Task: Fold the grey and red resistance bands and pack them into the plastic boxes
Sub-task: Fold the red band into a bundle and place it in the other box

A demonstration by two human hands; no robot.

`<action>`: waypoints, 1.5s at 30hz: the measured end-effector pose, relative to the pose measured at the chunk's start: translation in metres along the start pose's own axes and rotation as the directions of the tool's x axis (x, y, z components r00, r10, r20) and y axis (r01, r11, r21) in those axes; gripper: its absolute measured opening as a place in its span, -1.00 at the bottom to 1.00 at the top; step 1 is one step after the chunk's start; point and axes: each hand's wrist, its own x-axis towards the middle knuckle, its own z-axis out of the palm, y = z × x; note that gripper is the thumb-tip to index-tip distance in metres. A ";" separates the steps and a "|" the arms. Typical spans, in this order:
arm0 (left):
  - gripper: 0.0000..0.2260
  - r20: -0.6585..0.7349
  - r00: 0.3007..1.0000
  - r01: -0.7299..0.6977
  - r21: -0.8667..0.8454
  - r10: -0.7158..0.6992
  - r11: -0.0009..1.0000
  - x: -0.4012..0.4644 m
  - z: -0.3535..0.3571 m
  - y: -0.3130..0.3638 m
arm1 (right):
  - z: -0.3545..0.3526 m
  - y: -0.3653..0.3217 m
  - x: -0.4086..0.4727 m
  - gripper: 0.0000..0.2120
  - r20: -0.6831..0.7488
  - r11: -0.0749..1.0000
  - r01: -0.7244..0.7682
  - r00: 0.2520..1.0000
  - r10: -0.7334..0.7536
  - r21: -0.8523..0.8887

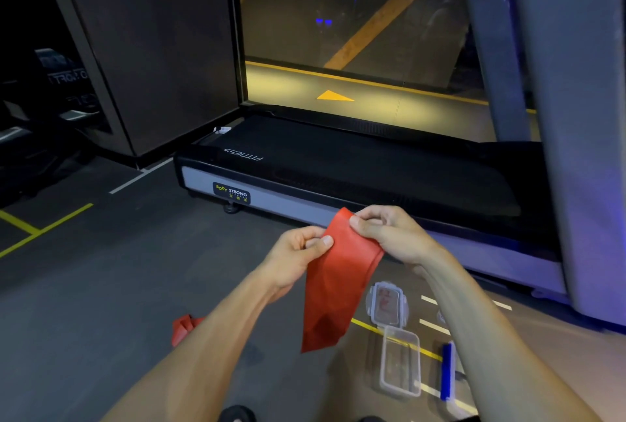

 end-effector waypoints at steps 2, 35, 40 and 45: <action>-0.91 -0.023 1.000 -0.007 0.017 0.008 1.000 0.000 0.001 0.000 | -0.002 -0.001 -0.001 -0.80 0.005 1.000 -0.003 1.000 0.003 0.004; -0.89 -0.165 0.981 -0.055 0.254 0.099 0.966 0.004 0.007 -0.001 | 0.005 0.010 0.007 -0.76 0.061 0.990 0.000 0.998 0.009 -0.143; -0.92 -0.098 0.993 -0.054 0.177 0.072 0.983 0.004 0.004 -0.001 | 0.009 0.011 0.008 -0.87 0.074 0.981 0.059 0.996 -0.046 -0.184; -0.92 0.036 0.999 -0.017 0.178 0.011 0.984 0.001 -0.004 -0.001 | 0.004 0.005 0.008 -0.85 0.035 0.940 0.152 0.988 -0.148 -0.307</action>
